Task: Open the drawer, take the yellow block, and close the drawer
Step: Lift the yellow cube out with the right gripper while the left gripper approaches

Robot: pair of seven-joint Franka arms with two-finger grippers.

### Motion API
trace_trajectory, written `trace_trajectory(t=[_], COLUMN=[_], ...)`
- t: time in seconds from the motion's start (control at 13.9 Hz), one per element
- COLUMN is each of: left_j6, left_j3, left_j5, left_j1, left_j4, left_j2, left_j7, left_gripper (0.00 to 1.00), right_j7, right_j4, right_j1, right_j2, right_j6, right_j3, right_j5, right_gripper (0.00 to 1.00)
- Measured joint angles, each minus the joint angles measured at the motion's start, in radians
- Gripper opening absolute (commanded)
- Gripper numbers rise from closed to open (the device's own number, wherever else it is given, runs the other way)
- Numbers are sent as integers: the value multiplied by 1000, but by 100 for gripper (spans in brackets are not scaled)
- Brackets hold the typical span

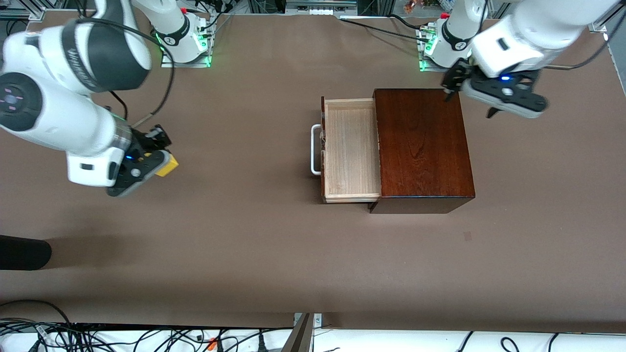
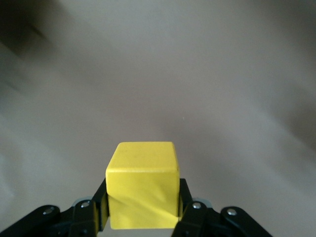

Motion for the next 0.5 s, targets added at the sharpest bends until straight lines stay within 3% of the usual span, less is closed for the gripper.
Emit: trace_trajectory(t=[0.22,0.5], left_j6=[56,143], left_j3=[-3,-4], left_j5=[0,0], left_j1=[-110,-244], left_j4=[16,44], left_j2=[58,158], left_j7=[0,2], left_gripper=[100,100], right_j7=[3,26], right_j4=[-97,-403], right_j1=[0,-49], right_j2=[-63,-162], right_j6=[28,281], right_j3=[-33,-35], right_j5=[0,0], right_gripper=[0,0])
